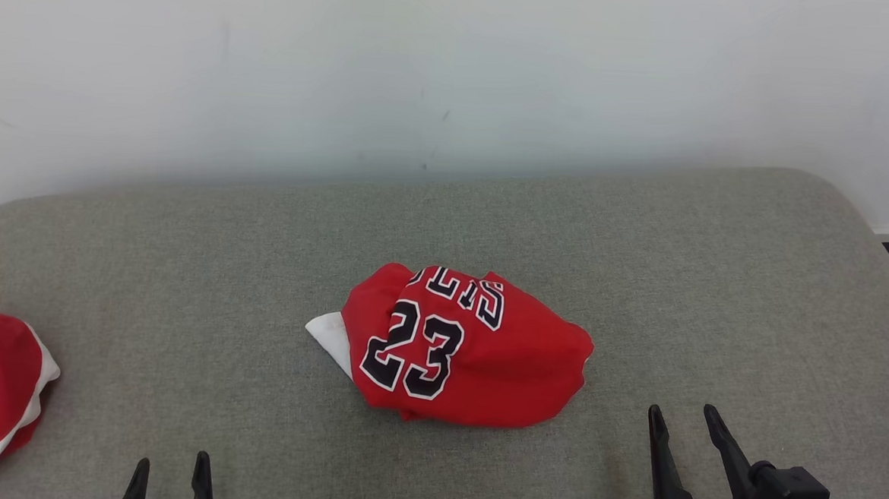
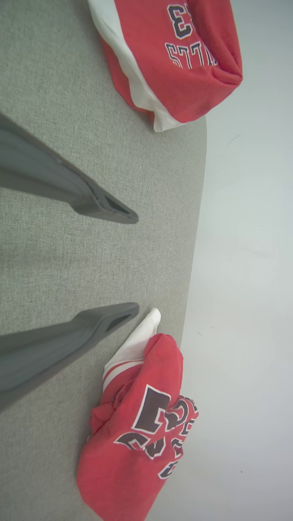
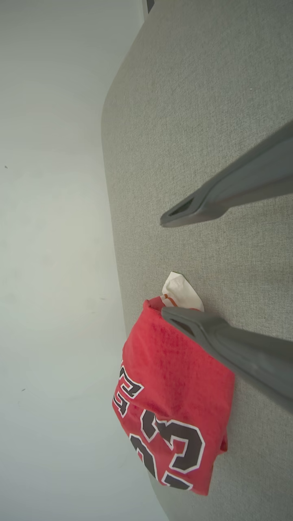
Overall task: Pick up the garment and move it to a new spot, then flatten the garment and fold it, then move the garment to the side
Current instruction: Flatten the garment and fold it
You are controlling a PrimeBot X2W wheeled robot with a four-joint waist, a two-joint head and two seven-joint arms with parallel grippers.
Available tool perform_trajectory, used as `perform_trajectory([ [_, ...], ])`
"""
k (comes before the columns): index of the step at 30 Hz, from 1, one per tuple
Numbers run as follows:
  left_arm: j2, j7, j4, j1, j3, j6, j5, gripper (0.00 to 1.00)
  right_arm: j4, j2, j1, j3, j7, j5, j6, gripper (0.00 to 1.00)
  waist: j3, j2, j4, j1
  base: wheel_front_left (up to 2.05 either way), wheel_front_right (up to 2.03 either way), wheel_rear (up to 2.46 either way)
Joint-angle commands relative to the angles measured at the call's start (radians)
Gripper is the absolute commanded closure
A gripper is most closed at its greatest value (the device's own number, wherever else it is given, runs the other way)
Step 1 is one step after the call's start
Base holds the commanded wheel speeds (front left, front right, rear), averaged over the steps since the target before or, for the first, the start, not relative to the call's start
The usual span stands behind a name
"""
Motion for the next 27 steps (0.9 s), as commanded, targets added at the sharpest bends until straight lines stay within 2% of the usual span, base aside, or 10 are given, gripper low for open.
perform_trajectory([
  [1, -0.002, -0.003, 0.0, 0.005, 0.0, -0.002, -0.001, 0.0, 0.003, 0.0, -0.006, 0.0, -0.006, 0.004, -0.002, 0.0, 0.0, 0.0, 0.0, 0.0, 0.0, 0.0, 0.0],
  [22, -0.002, -0.003, -0.001, -0.02, -0.018, -0.007, 0.002, 0.0, 0.006, 0.0, -0.01, 0.014, -0.009, 0.013, -0.002, 0.0, -0.003, 0.0, 0.001, 0.0, 0.0, 0.0, 0.0],
  [27, 0.001, -0.003, 0.047, -0.058, -0.036, -0.008, -0.003, 0.0, 0.004, 0.0, -0.003, 0.015, -0.011, 0.019, -0.002, 0.0, 0.0, 0.0, -0.004, 0.0, 0.0, 0.0, 0.0],
])
